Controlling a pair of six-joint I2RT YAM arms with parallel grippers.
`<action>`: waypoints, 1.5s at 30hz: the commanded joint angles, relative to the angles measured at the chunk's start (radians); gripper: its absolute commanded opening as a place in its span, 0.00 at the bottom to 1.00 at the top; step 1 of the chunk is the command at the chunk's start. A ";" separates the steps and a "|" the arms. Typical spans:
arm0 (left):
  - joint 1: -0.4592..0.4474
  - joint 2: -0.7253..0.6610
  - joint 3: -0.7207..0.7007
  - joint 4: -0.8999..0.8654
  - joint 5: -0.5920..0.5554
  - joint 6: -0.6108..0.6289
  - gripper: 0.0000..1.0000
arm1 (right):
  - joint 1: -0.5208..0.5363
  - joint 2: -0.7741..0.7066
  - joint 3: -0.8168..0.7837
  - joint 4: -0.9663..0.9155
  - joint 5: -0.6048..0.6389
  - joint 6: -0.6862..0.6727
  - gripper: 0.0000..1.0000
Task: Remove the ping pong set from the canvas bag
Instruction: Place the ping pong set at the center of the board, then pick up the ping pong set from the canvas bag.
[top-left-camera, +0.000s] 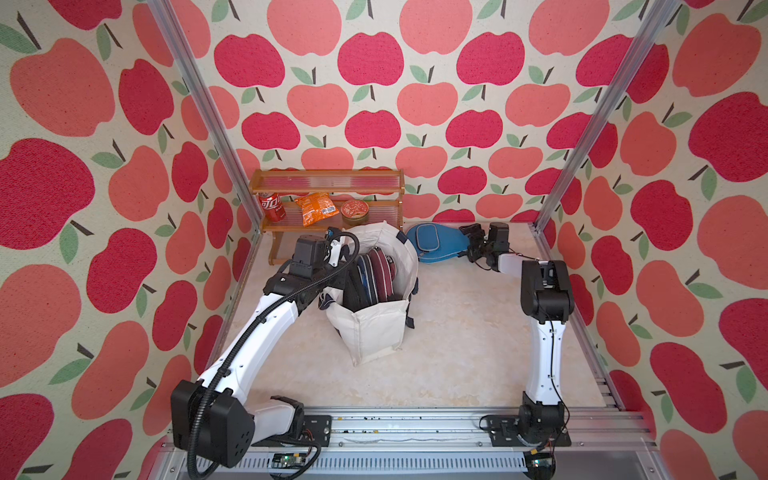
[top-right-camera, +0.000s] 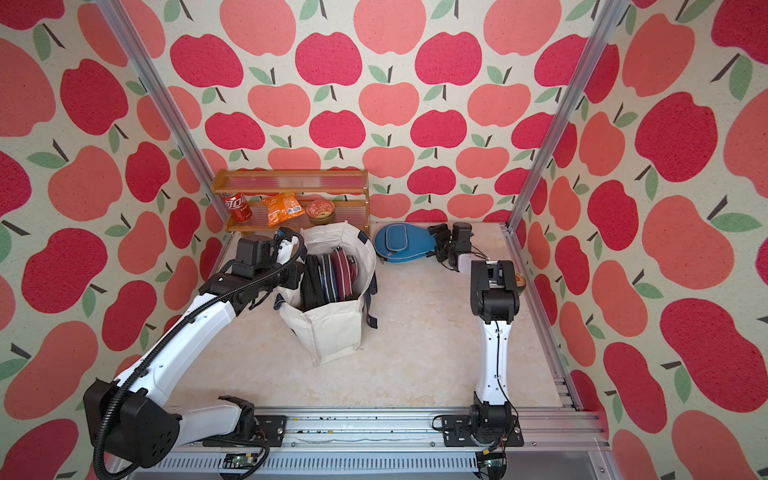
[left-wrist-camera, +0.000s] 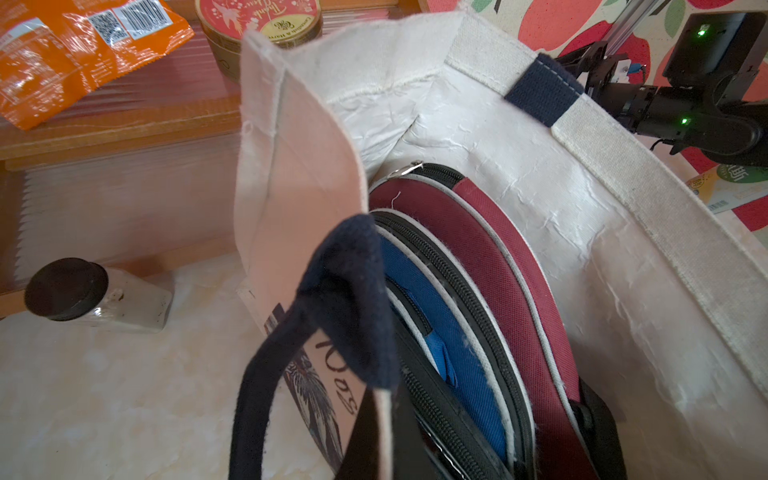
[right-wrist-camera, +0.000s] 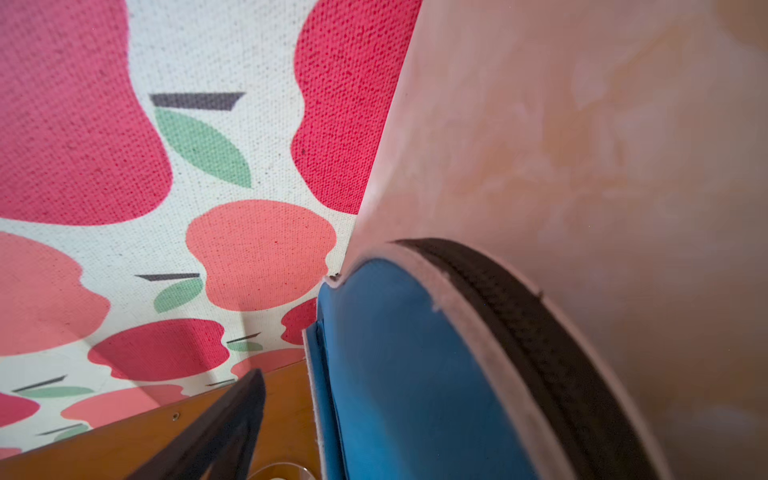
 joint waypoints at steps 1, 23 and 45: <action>-0.005 -0.028 0.007 0.041 0.002 0.029 0.00 | -0.002 -0.088 0.034 -0.262 0.023 -0.022 0.99; -0.006 -0.028 0.008 0.035 -0.003 0.033 0.00 | 0.177 -0.519 0.021 -0.526 0.471 -0.520 0.93; 0.009 -0.006 0.013 0.038 0.014 0.021 0.00 | 0.684 -0.444 0.393 -1.034 0.313 -1.003 0.76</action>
